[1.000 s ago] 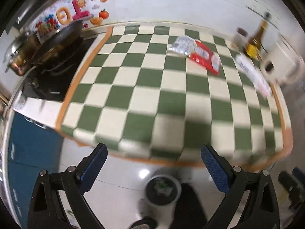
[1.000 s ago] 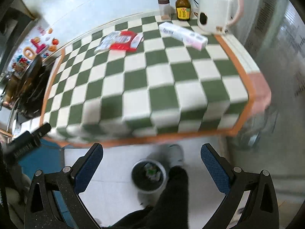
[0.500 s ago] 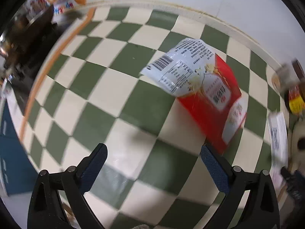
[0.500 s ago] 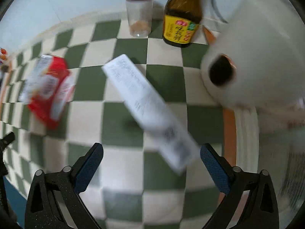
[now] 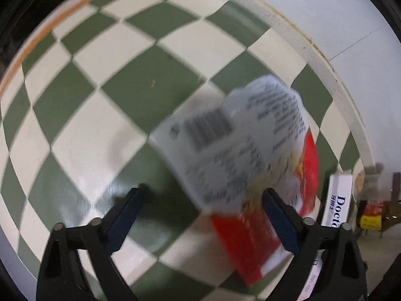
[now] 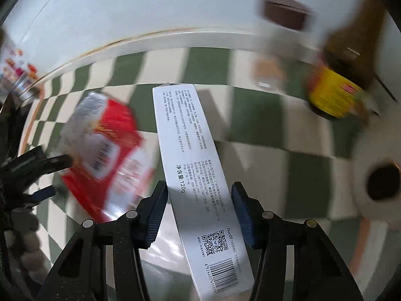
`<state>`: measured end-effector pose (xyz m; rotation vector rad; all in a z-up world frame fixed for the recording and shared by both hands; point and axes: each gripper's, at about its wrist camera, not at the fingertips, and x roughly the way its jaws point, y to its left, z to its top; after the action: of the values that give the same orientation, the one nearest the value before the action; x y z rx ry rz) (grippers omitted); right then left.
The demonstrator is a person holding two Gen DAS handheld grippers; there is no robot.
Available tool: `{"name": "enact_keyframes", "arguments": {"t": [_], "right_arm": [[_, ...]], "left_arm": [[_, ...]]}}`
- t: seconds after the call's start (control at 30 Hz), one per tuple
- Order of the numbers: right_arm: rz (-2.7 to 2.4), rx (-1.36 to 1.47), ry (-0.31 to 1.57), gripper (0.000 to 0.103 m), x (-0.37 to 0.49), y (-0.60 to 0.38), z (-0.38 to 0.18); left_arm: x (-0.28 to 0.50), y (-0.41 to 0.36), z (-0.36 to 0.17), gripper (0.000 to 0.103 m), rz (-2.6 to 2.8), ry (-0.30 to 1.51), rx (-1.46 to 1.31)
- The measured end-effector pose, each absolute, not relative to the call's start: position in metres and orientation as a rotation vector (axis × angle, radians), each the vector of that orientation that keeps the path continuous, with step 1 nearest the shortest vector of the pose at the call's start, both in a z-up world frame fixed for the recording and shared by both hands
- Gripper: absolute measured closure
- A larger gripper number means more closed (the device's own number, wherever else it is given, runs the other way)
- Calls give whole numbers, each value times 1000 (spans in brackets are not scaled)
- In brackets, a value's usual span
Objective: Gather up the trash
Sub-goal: 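Grasp the red snack bag with the left tool while the right tool grasps the white Doctor box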
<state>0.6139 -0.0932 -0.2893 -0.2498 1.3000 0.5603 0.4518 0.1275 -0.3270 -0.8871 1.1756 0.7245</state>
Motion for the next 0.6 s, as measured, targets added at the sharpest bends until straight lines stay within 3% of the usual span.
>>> {"name": "enact_keyframes", "arguments": {"t": [0.07, 0.1, 0.17, 0.2, 0.33, 0.6], "right_arm": [[584, -280, 1302, 49, 613, -69, -297], [589, -304, 1294, 51, 615, -62, -298], [598, -324, 1301, 52, 615, -48, -303], [597, -321, 1301, 52, 612, -45, -305], [595, -295, 1317, 52, 616, -42, -306], [577, -229, 1332, 53, 608, -55, -301]], "left_arm": [[463, 126, -322, 43, 731, 1178, -815], [470, 124, -319, 63, 721, 1177, -775], [478, 121, -314, 71, 726, 1190, -712], [482, 119, -311, 83, 730, 1195, -665], [482, 110, -293, 92, 742, 1166, -562], [477, 82, -241, 97, 789, 1064, -356]]}}
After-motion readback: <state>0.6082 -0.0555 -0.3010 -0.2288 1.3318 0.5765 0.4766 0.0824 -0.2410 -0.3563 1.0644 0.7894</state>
